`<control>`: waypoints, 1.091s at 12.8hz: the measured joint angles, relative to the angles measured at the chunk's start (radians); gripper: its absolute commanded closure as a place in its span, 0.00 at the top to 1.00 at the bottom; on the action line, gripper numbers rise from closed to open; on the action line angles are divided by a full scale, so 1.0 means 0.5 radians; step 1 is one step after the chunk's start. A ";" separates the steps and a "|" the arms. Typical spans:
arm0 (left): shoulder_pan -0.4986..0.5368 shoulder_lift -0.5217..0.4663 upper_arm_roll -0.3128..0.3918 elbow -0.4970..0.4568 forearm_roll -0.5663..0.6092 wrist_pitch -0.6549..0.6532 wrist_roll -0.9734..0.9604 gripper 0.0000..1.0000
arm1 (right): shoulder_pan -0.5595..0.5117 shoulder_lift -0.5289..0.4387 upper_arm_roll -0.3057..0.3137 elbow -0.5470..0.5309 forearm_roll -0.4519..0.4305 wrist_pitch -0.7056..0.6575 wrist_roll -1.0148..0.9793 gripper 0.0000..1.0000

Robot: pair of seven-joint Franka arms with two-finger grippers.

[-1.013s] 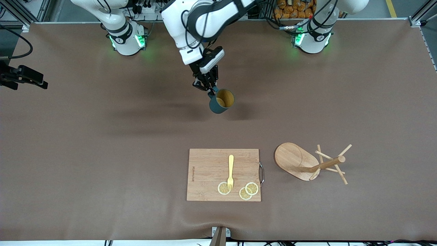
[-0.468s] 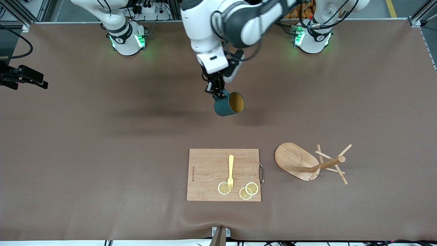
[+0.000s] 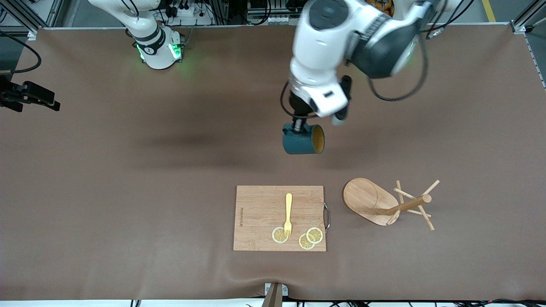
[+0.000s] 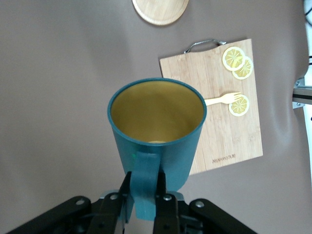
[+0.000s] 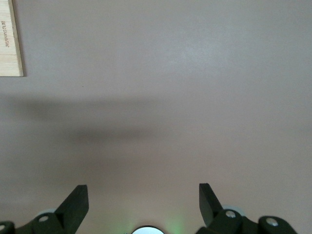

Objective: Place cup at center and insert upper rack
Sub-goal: 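Slide the mug onto a peg of the wooden mug tree with the left gripper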

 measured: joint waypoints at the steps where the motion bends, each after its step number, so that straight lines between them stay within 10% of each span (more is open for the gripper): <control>1: 0.086 -0.007 0.001 0.000 -0.111 0.002 0.086 0.00 | 0.001 0.000 0.000 0.000 0.000 0.000 0.000 1.00; 14: 1.062 0.056 0.014 -0.076 -1.376 -0.157 1.265 0.00 | 0.004 0.000 0.002 0.001 0.001 -0.001 0.000 1.00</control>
